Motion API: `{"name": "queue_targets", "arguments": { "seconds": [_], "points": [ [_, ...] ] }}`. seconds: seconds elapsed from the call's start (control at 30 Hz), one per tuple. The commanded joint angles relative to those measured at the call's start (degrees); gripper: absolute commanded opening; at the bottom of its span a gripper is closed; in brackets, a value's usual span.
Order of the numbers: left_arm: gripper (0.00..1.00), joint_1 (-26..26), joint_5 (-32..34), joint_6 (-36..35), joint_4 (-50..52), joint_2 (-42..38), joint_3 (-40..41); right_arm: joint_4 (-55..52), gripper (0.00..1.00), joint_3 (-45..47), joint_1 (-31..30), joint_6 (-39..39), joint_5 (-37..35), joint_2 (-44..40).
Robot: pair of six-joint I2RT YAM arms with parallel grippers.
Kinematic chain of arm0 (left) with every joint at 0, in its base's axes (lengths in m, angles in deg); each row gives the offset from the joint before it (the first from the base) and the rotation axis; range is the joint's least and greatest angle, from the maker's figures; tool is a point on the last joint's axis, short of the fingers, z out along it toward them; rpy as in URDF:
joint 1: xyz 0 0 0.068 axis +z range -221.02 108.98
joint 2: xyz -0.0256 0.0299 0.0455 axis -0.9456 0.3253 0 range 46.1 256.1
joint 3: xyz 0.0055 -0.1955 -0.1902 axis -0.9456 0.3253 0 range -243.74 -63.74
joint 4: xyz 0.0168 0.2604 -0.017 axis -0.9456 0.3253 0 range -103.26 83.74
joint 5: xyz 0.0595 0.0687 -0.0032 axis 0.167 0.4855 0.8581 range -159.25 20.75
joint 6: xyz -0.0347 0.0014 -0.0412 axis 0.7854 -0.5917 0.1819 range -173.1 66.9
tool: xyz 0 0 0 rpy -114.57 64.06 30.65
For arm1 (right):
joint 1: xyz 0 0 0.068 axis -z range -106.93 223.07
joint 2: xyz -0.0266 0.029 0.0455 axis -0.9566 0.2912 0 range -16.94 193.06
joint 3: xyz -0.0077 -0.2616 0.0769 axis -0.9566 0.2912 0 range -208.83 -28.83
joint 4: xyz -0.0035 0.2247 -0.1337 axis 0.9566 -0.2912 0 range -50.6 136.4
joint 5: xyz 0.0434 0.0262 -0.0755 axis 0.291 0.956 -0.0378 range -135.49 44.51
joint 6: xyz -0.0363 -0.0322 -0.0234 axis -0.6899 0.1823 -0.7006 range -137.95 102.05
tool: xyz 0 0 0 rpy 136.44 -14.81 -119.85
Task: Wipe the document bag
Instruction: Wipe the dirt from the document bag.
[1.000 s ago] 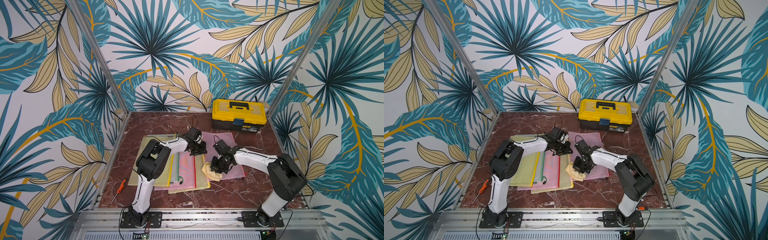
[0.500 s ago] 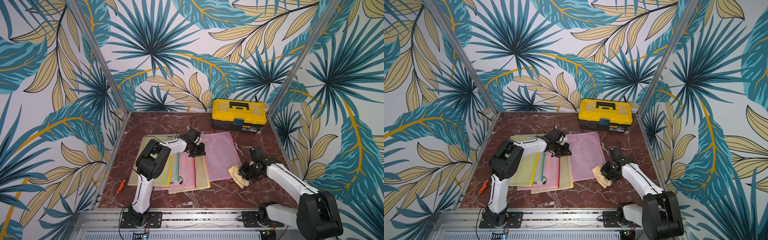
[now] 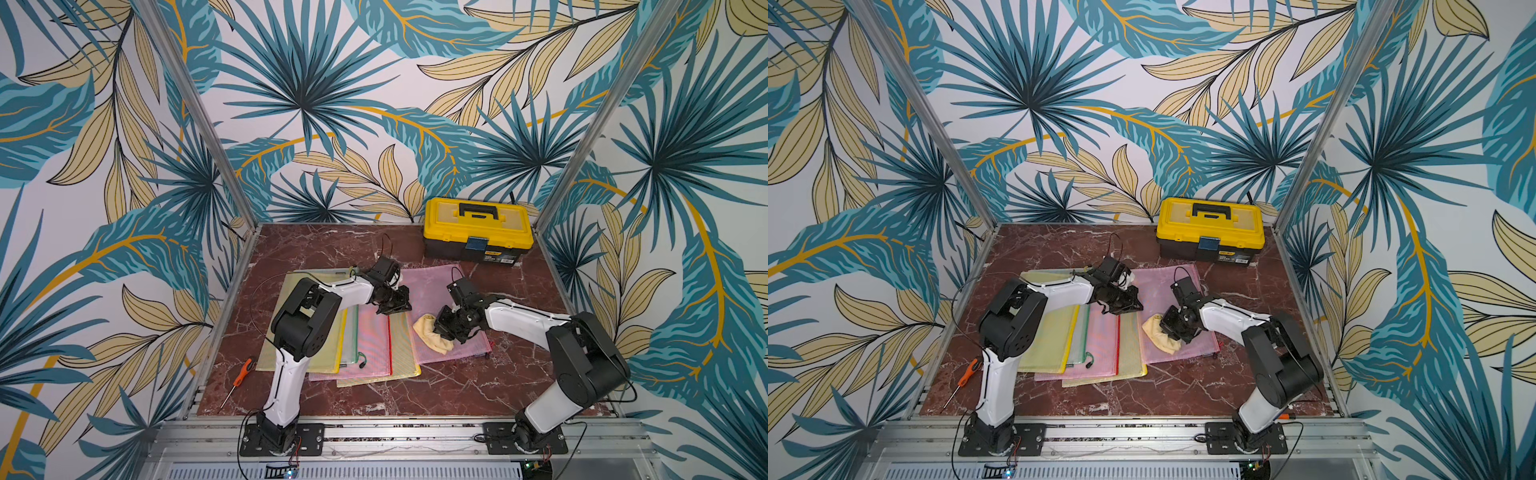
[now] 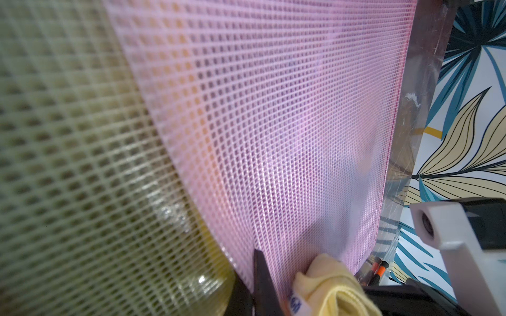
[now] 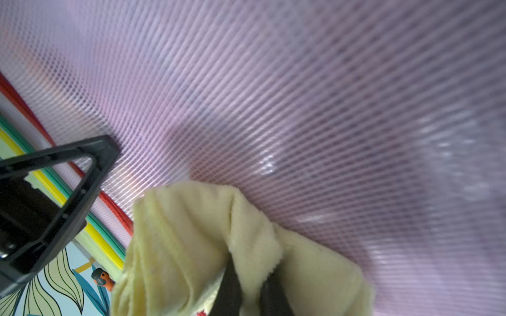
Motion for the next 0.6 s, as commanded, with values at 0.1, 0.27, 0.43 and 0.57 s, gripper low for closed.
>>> {"name": "queue_targets", "arguments": {
  "seconds": [0.1,0.27,0.43,0.57],
  "points": [
    [0.0,0.4,-0.7,-1.6,0.2,-0.2,1.1,-13.3,0.0,11.3,17.3,-8.8,-4.0,-15.8],
    [0.0,0.4,-0.9,-1.7,0.2,-0.8,1.5,-10.0,0.0,7.2,15.9,-9.3,1.5,-13.7],
    [0.0,0.4,-1.2,-1.7,0.2,-0.8,1.5,-7.5,0.0,-8.3,2.4,-6.7,-1.5,-2.2],
    [0.0,0.4,-1.0,-1.6,0.2,-1.0,1.7,-3.5,0.0,-14.5,1.1,-6.2,0.6,8.9]
  ]
}}
